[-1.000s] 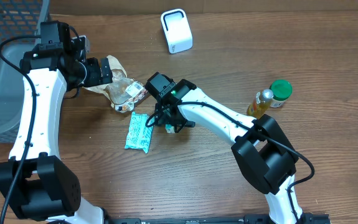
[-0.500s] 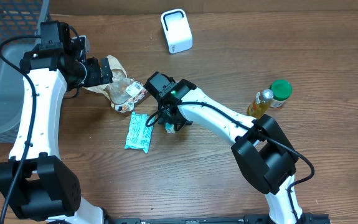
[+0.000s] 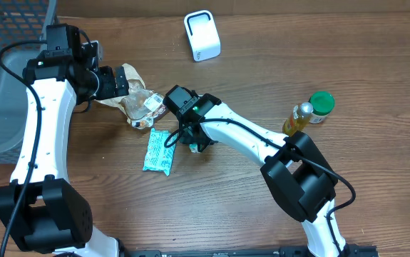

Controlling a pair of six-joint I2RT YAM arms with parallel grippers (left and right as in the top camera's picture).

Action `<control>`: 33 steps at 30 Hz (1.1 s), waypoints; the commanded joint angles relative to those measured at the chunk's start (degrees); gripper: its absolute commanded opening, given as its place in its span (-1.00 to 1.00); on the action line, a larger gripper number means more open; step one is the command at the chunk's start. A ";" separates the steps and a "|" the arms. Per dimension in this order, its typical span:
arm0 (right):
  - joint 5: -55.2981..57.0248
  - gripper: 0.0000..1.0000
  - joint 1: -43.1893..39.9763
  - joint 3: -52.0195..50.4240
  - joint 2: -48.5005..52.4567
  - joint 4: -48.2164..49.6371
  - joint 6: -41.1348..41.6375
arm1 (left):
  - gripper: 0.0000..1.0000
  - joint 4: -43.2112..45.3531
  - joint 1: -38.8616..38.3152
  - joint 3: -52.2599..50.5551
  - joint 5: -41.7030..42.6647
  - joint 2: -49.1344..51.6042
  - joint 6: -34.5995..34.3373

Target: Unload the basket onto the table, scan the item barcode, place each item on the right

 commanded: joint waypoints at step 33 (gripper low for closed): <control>8.74 -0.09 -4.20 5.44 0.44 -12.11 0.15 | 0.99 0.20 -0.59 0.11 0.63 -0.22 1.73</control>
